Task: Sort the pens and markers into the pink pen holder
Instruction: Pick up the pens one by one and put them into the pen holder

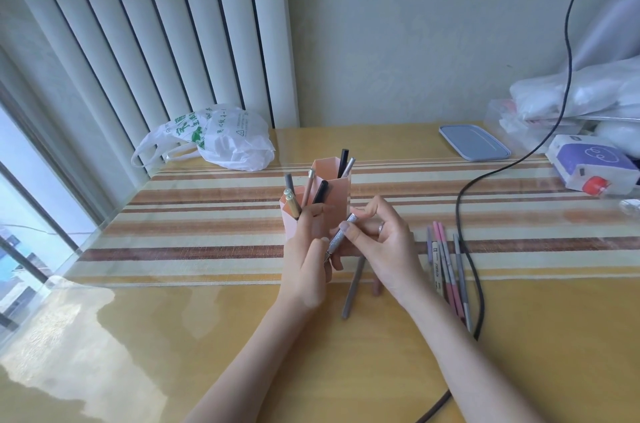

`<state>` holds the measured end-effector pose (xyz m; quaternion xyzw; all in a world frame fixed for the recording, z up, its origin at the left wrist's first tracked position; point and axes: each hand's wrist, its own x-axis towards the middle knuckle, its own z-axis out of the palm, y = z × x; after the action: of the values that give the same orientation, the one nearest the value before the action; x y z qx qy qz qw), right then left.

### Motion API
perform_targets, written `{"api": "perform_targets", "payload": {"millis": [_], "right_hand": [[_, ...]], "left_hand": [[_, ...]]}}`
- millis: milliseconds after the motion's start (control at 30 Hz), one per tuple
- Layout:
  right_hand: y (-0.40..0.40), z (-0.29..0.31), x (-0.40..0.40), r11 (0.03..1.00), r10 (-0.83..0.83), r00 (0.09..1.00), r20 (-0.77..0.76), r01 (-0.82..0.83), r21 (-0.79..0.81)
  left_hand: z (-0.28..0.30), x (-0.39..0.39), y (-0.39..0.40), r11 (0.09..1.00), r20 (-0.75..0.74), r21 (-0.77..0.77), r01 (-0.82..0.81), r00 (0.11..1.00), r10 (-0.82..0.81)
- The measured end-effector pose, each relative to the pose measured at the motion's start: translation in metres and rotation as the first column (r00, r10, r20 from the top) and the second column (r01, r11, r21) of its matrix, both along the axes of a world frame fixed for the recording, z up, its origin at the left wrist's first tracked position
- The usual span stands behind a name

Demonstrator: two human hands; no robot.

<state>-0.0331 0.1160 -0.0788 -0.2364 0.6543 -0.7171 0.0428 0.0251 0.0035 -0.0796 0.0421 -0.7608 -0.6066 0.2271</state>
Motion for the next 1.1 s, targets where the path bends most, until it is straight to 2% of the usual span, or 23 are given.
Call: {"api": "perform_targets", "payload": {"millis": [267, 400, 500, 667, 1100], "right_hand": [[-0.004, 0.005, 0.005, 1.0, -0.008, 1.0, -0.024, 0.008, -0.018], [-0.005, 0.004, 0.002, 0.995, -0.057, 0.997, 0.047, 0.061, -0.079], [-0.005, -0.002, -0.004, 0.989, -0.134, 0.991, -0.004, 0.134, -0.057], [-0.005, -0.008, -0.006, 0.989, -0.151, 0.987, -0.048, 0.15, -0.016], [-0.009, -0.009, 0.001, 0.983, -0.182, 0.978, -0.107, 0.179, -0.038]], "left_hand": [[0.0, 0.002, 0.004, 0.998, -0.053, -0.046, -0.043, 0.998, 0.041], [-0.002, -0.002, 0.003, 0.971, -0.081, -0.232, -0.065, 0.996, 0.047], [-0.002, -0.001, 0.005, 0.939, -0.082, -0.336, -0.079, 0.995, 0.054], [-0.002, -0.002, 0.003, 0.95, -0.07, -0.311, -0.04, 0.997, 0.019], [-0.016, -0.008, -0.008, 0.905, -0.127, -0.421, -0.059, 0.992, 0.005]]}}
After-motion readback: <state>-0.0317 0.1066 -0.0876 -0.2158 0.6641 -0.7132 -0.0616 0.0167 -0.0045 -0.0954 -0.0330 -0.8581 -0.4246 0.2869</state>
